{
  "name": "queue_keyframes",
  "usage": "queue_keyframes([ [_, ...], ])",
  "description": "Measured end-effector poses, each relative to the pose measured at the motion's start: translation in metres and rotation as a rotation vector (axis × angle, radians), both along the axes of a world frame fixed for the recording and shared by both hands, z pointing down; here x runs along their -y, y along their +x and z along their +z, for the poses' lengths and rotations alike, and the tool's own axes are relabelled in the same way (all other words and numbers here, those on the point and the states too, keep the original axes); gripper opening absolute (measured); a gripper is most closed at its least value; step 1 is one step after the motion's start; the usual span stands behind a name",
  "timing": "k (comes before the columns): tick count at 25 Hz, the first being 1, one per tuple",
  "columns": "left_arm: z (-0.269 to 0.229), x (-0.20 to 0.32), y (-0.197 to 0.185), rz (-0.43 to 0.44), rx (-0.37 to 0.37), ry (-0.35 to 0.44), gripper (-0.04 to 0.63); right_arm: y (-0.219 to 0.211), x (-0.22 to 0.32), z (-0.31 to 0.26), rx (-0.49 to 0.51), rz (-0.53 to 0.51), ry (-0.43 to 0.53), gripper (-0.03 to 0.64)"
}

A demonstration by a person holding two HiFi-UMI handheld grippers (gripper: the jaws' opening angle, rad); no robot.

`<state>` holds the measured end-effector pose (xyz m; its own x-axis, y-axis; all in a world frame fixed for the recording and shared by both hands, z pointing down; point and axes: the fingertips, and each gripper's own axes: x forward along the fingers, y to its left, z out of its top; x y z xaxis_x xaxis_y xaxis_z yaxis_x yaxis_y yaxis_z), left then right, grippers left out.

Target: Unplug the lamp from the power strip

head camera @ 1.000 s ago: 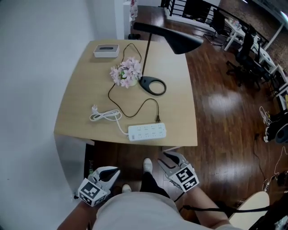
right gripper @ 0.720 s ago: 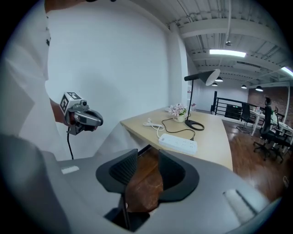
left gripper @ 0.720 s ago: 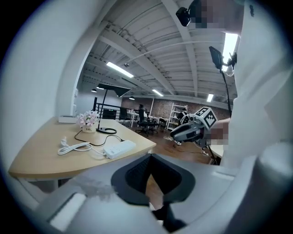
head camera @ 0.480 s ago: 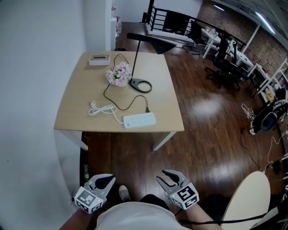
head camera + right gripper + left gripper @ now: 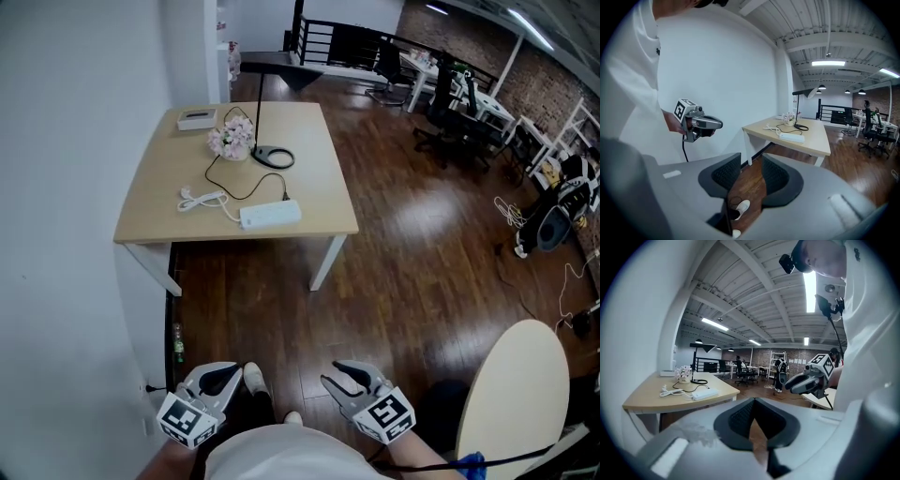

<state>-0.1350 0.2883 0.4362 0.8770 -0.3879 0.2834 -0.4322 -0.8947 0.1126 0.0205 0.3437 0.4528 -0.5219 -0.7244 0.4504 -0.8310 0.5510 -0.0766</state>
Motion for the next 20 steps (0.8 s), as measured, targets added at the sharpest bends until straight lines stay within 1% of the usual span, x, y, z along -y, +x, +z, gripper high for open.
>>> queue_keyframes([
  [4,-0.002,-0.058,-0.006,-0.018,0.003,0.000,0.003,0.006,-0.055,0.004,0.021,0.027,0.015,0.138],
  [8,-0.009,-0.090,-0.009,-0.007,0.021,0.009,0.003,0.002,-0.090,-0.004,0.030,0.028,0.025,0.138],
  [11,-0.019,-0.101,-0.010,0.003,0.022,0.028,0.003,-0.003,-0.105,-0.014,-0.007,0.002,0.030,0.138],
  [15,-0.027,-0.105,-0.011,0.021,0.011,0.044,0.003,-0.010,-0.113,-0.021,-0.023,0.002,0.043,0.139],
  [20,-0.034,-0.105,-0.024,0.045,-0.004,0.048,0.004,-0.036,-0.111,-0.026,-0.033,-0.012,0.033,0.138],
])
